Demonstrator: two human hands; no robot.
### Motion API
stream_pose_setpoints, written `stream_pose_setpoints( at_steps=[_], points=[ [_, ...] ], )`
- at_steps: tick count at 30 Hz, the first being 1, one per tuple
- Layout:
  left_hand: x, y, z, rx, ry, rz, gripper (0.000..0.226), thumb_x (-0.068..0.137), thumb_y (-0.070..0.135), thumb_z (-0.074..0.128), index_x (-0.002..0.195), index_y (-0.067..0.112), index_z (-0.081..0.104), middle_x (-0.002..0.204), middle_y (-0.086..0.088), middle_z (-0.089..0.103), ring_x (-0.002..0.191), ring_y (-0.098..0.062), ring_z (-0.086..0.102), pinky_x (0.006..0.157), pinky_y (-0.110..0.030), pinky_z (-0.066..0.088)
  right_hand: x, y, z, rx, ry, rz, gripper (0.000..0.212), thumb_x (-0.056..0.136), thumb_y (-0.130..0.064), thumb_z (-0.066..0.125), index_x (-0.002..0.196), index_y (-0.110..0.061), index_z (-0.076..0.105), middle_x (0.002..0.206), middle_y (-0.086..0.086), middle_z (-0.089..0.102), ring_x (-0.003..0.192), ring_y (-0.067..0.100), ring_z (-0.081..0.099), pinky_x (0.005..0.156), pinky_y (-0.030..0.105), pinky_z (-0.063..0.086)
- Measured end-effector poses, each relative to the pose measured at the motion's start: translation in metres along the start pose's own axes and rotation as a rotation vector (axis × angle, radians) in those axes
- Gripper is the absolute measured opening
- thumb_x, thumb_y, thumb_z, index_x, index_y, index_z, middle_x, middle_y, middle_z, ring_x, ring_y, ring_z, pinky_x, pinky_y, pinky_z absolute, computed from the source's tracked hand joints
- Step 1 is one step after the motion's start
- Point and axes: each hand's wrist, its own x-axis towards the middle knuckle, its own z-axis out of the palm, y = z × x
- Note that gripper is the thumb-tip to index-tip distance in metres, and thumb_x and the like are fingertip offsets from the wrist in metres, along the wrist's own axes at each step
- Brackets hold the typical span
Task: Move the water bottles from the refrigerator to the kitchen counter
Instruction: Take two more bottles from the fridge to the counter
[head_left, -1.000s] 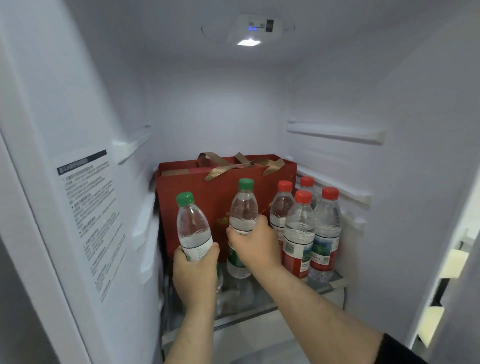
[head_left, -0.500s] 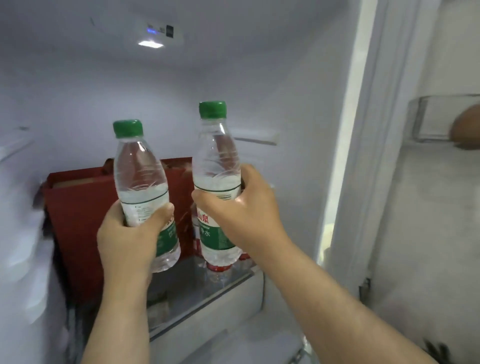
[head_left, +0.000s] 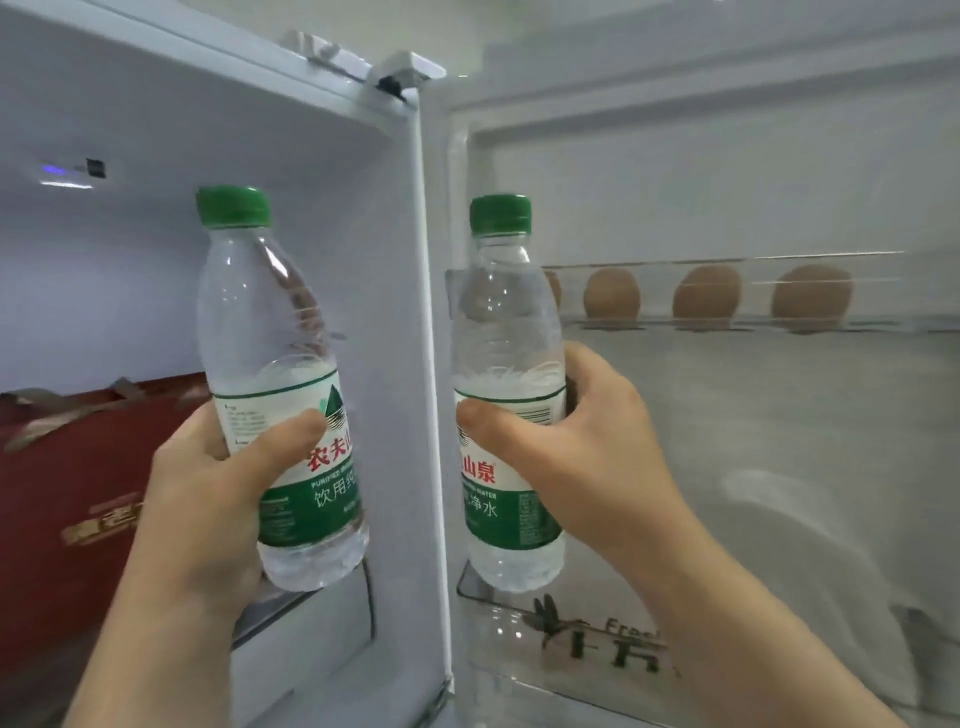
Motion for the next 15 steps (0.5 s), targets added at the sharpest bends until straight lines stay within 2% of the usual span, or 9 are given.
stream_pose_setpoints(
  at_steps=[1, 3, 5, 7, 10, 13, 15],
  points=[
    [-0.005, 0.005, 0.011, -0.032, -0.031, 0.0, 0.042, 0.05, 0.035, 0.089, 0.091, 0.031, 0.077, 0.092, -0.007, 0.078, 0.077, -0.027, 0.076, 0.057, -0.039, 0.061, -0.005, -0.004, -0.014, -0.006, 0.003, 0.001, 0.037, 0.058, -0.041, 0.081, 0.091, -0.03, 0.067, 0.082, -0.011, 0.075, 0.074, 0.007, 0.072, 0.066, 0.039, 0.061],
    [-0.016, 0.014, 0.034, -0.08, -0.097, 0.002, 0.037, 0.059, 0.028, 0.082, 0.096, 0.027, 0.077, 0.095, -0.011, 0.077, 0.082, -0.031, 0.075, 0.058, -0.036, 0.06, -0.017, -0.01, -0.042, -0.017, 0.006, -0.005, 0.035, 0.06, -0.038, 0.082, 0.091, -0.031, 0.067, 0.083, -0.012, 0.075, 0.074, 0.006, 0.072, 0.062, 0.03, 0.06],
    [-0.029, 0.018, 0.055, -0.117, -0.161, -0.012, 0.039, 0.062, 0.022, 0.078, 0.1, 0.024, 0.076, 0.1, -0.014, 0.076, 0.087, -0.034, 0.074, 0.065, -0.045, 0.061, -0.03, -0.015, -0.071, -0.044, 0.013, -0.009, 0.034, 0.061, -0.037, 0.082, 0.091, -0.032, 0.068, 0.082, -0.013, 0.074, 0.074, 0.004, 0.072, 0.058, 0.022, 0.057],
    [-0.04, 0.022, 0.08, -0.159, -0.218, -0.024, 0.047, 0.057, 0.025, 0.08, 0.104, 0.023, 0.075, 0.104, -0.016, 0.075, 0.092, -0.037, 0.073, 0.073, -0.052, 0.059, -0.041, -0.021, -0.102, -0.08, 0.032, -0.014, 0.035, 0.059, -0.041, 0.081, 0.091, -0.034, 0.068, 0.083, -0.014, 0.075, 0.074, 0.004, 0.072, 0.057, 0.02, 0.057],
    [-0.056, 0.024, 0.121, -0.185, -0.287, -0.041, 0.045, 0.052, 0.034, 0.079, 0.097, 0.029, 0.076, 0.1, -0.013, 0.076, 0.088, -0.034, 0.075, 0.068, -0.042, 0.06, -0.056, -0.028, -0.147, -0.122, 0.099, -0.02, 0.037, 0.058, -0.044, 0.081, 0.091, -0.037, 0.069, 0.082, -0.013, 0.075, 0.072, 0.004, 0.072, 0.055, 0.016, 0.054],
    [-0.074, 0.023, 0.172, -0.201, -0.367, -0.08, 0.043, 0.048, 0.036, 0.081, 0.091, 0.032, 0.077, 0.094, -0.012, 0.077, 0.083, -0.031, 0.075, 0.063, -0.034, 0.06, -0.073, -0.033, -0.198, -0.194, 0.185, -0.015, 0.044, 0.054, -0.054, 0.078, 0.094, -0.038, 0.068, 0.083, -0.012, 0.075, 0.073, 0.005, 0.072, 0.057, 0.02, 0.055],
    [-0.087, 0.023, 0.205, -0.223, -0.44, -0.093, 0.045, 0.05, 0.039, 0.083, 0.093, 0.03, 0.076, 0.095, -0.013, 0.077, 0.085, -0.032, 0.075, 0.066, -0.037, 0.061, -0.083, -0.034, -0.228, -0.243, 0.236, -0.002, 0.047, 0.052, -0.058, 0.075, 0.093, -0.037, 0.068, 0.082, -0.011, 0.075, 0.073, 0.006, 0.073, 0.061, 0.026, 0.056]
  ],
)
